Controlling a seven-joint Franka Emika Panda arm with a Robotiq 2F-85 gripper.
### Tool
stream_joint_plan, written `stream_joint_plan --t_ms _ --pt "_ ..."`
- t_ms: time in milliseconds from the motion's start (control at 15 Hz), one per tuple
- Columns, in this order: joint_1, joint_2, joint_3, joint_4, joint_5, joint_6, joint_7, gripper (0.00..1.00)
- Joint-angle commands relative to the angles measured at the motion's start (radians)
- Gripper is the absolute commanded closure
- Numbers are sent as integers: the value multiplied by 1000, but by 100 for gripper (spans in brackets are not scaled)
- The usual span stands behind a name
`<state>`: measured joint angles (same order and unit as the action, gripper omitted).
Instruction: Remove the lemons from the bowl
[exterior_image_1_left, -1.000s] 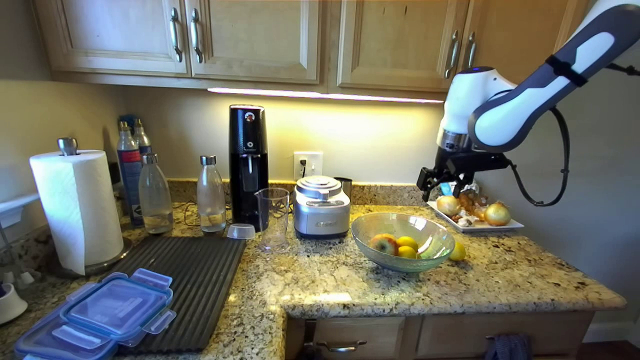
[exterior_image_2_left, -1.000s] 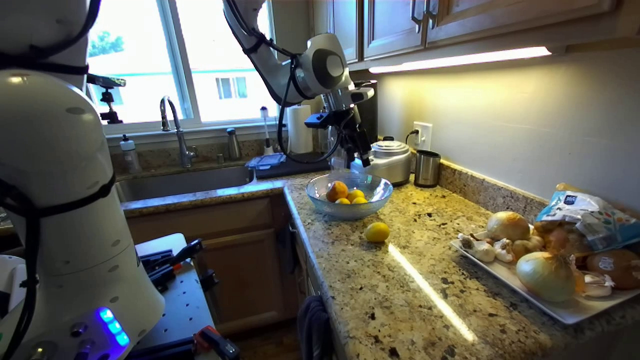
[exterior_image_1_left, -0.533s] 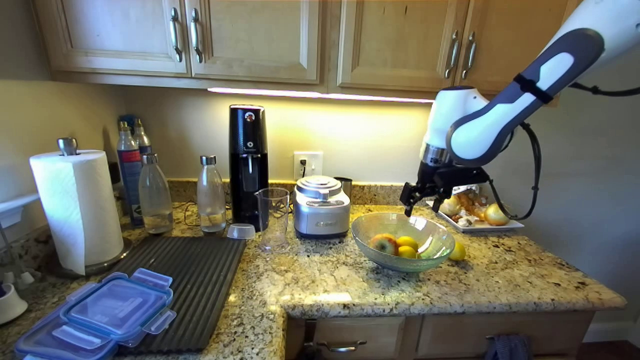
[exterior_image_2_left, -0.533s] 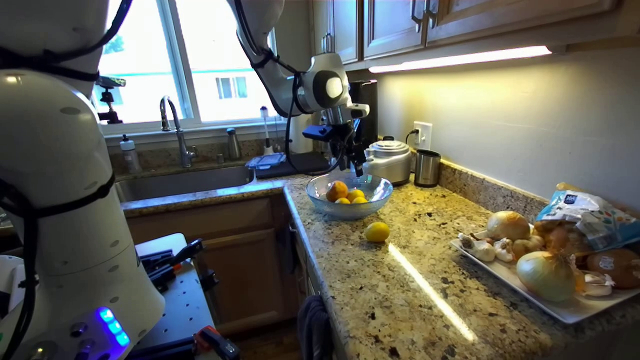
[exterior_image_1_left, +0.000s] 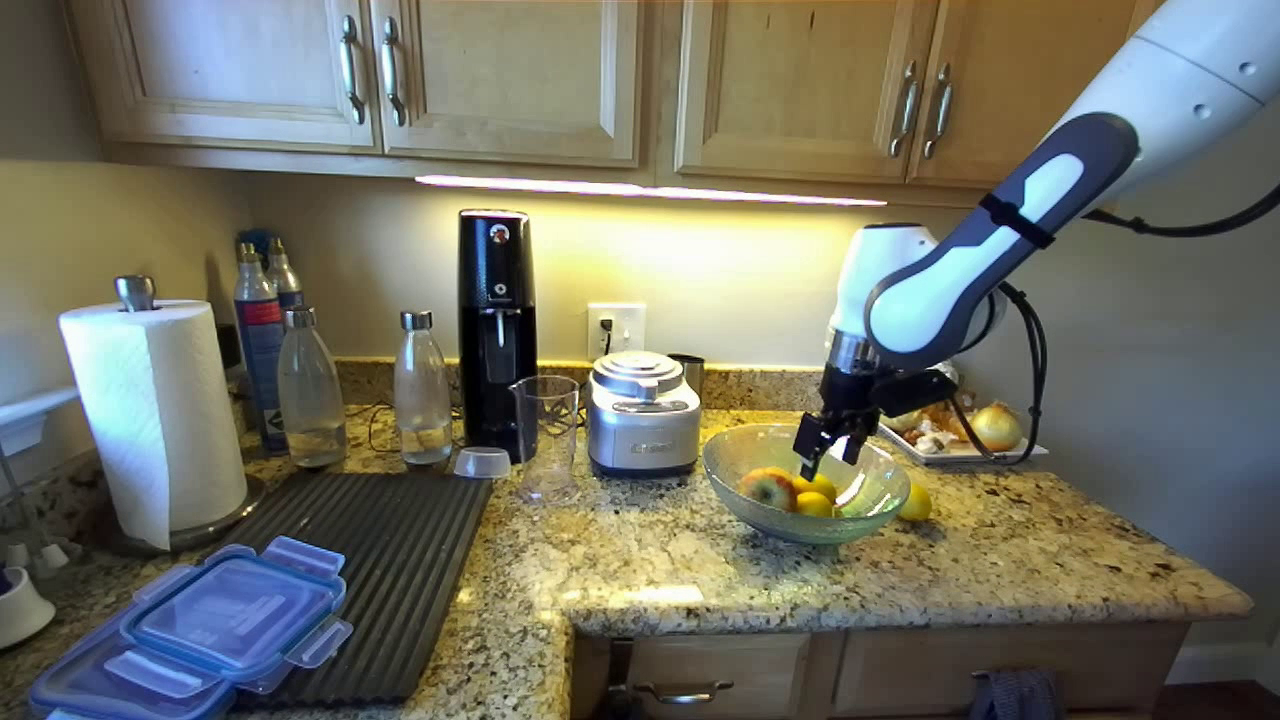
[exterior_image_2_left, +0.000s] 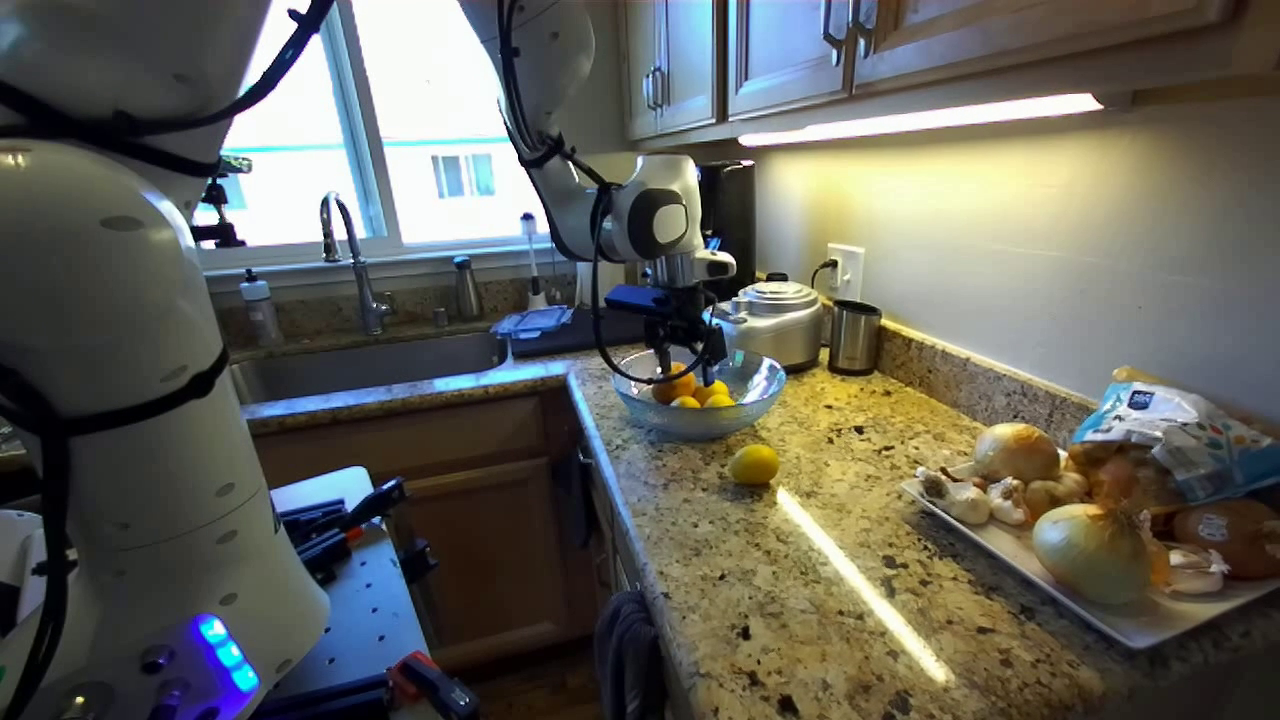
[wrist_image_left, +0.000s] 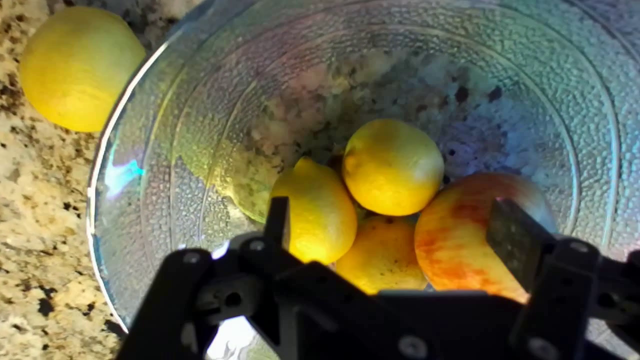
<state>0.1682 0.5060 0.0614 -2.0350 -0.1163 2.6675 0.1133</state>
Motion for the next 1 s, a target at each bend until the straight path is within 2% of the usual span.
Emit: stream_joint_plan --t_ms 0,267,533,933 --pt "-54 -7 57 -1 40 -47 -153 0" --pt "-124 11 134 5 77 -99 -394 0" --pt "-138 36 150 20 50 -109 -547 0" --pt "-131 93 146 84 14 -117 -660 0"
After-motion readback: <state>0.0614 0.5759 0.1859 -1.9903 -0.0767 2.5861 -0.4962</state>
